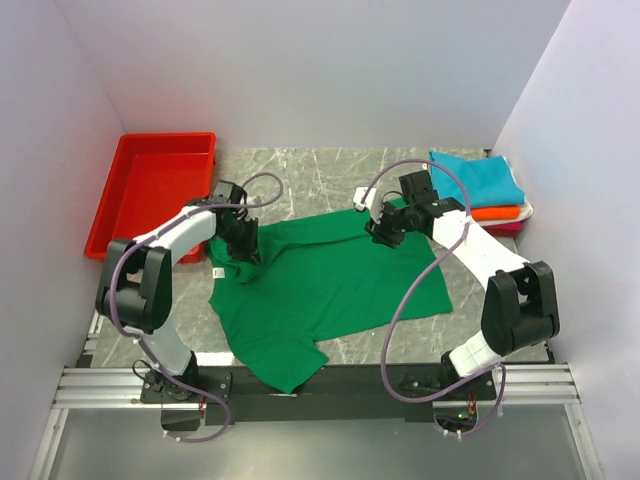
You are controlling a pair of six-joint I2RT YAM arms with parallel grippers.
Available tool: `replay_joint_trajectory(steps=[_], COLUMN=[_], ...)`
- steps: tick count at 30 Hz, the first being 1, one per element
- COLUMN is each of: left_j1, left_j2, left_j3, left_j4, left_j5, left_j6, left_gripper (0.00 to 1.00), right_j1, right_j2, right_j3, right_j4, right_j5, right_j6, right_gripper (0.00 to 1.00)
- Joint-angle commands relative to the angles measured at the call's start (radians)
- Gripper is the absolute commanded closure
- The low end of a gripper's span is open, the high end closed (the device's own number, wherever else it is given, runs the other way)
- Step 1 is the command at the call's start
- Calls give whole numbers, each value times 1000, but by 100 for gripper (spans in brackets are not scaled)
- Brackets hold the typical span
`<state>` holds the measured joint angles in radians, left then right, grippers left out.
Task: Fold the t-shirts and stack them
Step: Fold the tshirt
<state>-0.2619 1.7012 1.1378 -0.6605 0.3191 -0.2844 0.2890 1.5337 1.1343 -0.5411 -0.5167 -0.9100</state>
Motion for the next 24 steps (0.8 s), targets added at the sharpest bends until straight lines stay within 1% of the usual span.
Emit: replay_joint_trajectory(steps=[1,3,4,6,9,11,15,16,18,19,20,22,24], left_j1=[-42,-78,-94,-137,-181,-197,-197,-197,-183,-171,-160,-119,-82], left_j2=[-67,-71,-71,-71,-81,-110,-207,-227,-258,-259,-255,-241,-183], left_j3=[-33,-47,-64,-73,-73,-58,-32,-32,-26,-21,-21,-21,-7], left_j4=[-24,-39,-39,-51,-70,-85,-54,-38,-1,10,36,68,78], left_j5=[119,144,146,146,169,157,28,-91,-201,-253,-258,-244,-224], left_j6=[57,67,70,74,100,99,61,22,-12,-28,-33,-45,-52], left_gripper=[99,94,85,75,70,67,66,59,49,48,47,41,40], right_j1=[-14,-17,-20,-21,-22,-22,-22,-24,-25,-24,-25,-27,-25], right_j2=[-63,-67,-72,-73,-69,-63,-61,-64,-66,-66,-64,-66,-64], right_j3=[-19,-21,-22,-19,-19,-18,-25,-27,-28,-28,-28,-28,-30], right_j4=[7,6,6,3,3,1,3,6,6,6,7,7,7], right_j5=[-20,-20,-20,-19,-16,-16,-13,-14,-16,-17,-19,-20,-22], right_j6=[5,3,5,5,5,3,5,6,6,8,10,11,13], right_gripper=[55,55,55,55,55,55,55,55,55,55,55,55,55])
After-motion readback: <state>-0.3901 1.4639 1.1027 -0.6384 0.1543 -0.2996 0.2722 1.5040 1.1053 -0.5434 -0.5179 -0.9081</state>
